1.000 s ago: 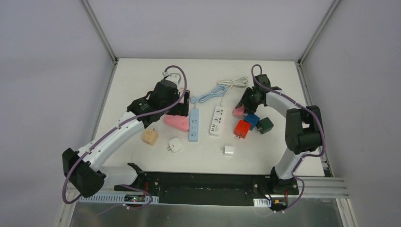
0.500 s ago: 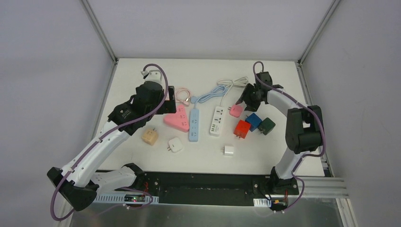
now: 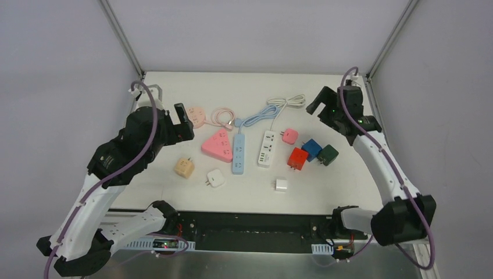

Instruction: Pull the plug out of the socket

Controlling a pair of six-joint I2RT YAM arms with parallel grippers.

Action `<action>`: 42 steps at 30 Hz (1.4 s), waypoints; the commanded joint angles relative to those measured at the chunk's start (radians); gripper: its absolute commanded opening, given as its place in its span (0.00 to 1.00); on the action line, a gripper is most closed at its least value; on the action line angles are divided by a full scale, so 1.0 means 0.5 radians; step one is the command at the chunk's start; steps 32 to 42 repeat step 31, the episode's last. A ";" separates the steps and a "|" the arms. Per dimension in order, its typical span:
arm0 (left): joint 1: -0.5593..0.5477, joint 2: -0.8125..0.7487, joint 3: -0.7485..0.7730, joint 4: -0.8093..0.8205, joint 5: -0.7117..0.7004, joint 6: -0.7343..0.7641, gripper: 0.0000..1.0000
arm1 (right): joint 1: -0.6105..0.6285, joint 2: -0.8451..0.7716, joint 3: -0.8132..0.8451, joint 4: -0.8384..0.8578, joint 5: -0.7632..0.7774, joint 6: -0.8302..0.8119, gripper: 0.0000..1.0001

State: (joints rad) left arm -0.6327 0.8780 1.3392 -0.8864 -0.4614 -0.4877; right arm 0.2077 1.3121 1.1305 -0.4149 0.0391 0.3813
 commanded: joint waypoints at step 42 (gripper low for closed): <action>0.023 -0.569 0.628 -0.688 0.088 0.268 0.99 | 0.023 -1.532 0.965 -1.324 0.649 -0.226 1.00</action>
